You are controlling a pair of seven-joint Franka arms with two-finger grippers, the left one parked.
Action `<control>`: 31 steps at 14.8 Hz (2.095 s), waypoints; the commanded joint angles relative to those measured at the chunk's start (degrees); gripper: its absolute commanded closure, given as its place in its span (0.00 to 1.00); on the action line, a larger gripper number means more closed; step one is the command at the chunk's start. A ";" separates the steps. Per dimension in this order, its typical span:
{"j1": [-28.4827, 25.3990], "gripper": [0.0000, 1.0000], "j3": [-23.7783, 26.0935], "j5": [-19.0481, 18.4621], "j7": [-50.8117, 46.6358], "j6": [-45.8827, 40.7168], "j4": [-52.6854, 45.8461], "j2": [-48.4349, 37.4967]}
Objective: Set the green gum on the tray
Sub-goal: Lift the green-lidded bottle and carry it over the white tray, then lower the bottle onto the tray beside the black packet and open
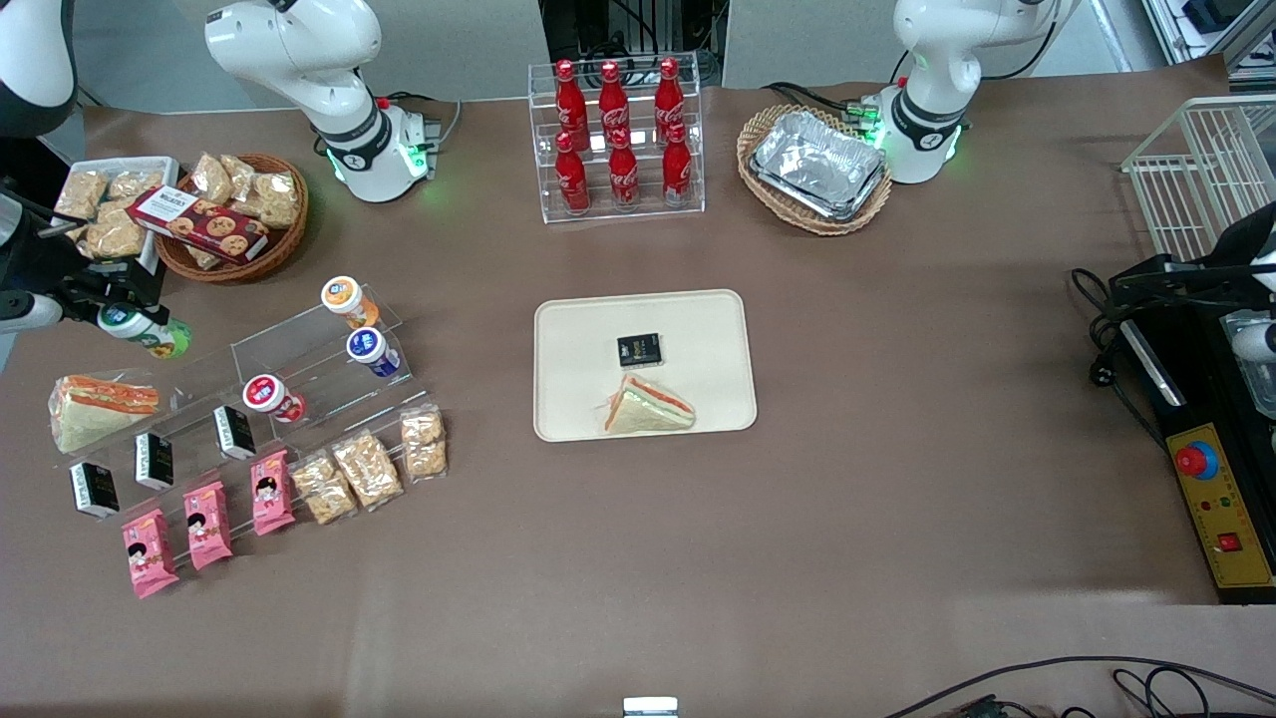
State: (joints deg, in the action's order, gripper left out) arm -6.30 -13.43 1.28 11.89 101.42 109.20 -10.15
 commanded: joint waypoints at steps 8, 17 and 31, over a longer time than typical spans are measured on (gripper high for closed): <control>-13.01 0.73 12.46 1.01 -44.54 -4.93 -5.23 3.11; -29.54 0.73 12.37 2.68 -74.70 11.40 0.48 12.85; -37.29 0.73 12.46 3.12 -85.89 45.44 18.50 24.82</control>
State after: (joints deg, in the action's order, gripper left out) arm -42.31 -0.47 3.53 -73.25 144.10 126.85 13.22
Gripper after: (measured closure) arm 0.414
